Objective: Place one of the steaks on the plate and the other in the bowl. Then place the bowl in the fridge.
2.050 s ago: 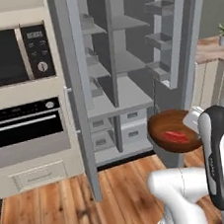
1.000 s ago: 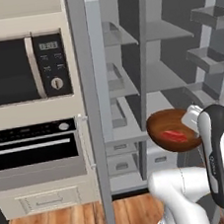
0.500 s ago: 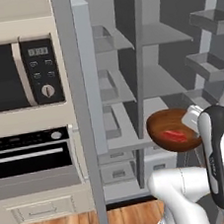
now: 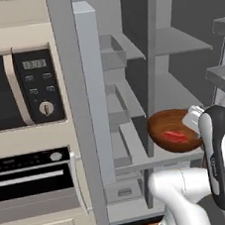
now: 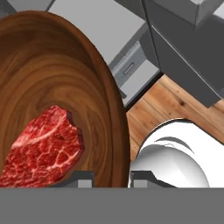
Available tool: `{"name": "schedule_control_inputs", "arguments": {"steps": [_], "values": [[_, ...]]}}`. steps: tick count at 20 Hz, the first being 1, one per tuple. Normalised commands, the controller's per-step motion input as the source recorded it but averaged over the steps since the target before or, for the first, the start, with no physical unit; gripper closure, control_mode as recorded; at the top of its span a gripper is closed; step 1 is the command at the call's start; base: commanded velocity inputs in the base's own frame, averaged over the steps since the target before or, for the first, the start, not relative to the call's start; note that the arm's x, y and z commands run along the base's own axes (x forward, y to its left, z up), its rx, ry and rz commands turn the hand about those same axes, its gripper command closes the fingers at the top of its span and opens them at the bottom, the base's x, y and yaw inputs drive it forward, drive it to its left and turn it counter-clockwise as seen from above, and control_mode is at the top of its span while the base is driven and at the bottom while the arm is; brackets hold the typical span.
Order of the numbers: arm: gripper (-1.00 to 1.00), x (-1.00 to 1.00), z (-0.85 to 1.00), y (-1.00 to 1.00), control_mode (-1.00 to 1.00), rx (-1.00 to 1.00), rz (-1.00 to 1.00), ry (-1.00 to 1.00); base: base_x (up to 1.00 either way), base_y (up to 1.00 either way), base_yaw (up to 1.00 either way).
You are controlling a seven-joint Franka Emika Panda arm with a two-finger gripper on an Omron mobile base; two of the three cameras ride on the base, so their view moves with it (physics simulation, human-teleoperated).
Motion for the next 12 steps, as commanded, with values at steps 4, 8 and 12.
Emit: {"name": "schedule_control_inputs", "arguments": {"steps": [4,8,12], "values": [[1.00,0.00,0.00,0.00,1.00,0.00,0.00,0.00,0.51,-0.04,0.00],[1.00,0.00,0.00,0.00,1.00,0.00,0.00,0.00,0.26,-0.02,0.00],[1.00,0.00,0.00,0.00,1.00,0.00,0.00,0.00,0.02,0.00,0.00]]}}
